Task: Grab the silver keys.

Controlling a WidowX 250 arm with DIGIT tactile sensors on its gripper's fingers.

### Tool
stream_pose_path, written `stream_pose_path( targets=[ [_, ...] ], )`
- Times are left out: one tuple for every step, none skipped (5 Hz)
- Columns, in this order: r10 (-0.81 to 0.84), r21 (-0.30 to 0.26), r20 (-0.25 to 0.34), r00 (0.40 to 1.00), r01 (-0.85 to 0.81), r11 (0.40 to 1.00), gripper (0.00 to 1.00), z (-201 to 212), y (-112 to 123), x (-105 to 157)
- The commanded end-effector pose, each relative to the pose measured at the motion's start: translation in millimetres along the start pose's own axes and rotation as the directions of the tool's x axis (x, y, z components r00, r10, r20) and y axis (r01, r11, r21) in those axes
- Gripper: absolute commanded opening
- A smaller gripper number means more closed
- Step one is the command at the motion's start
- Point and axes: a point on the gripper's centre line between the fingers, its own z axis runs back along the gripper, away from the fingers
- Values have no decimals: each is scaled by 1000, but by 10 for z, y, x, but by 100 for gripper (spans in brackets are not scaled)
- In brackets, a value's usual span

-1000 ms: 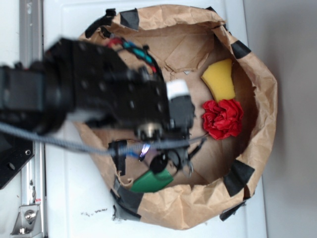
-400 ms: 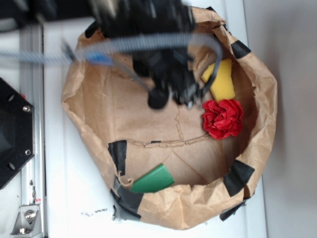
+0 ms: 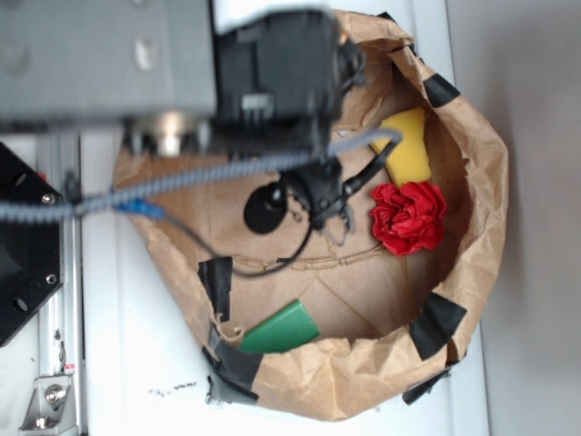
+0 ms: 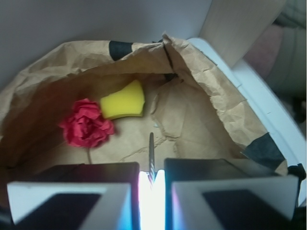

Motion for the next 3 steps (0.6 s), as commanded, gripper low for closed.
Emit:
stream_pose_path(
  targets=[
    [-76, 24, -28, 997, 77, 997, 0, 44, -94, -76],
    [-50, 20, -12, 999, 50, 999, 0, 30, -106, -66],
    [-25, 29, 9, 1000, 25, 999, 0, -34, -139, -54]
  ],
)
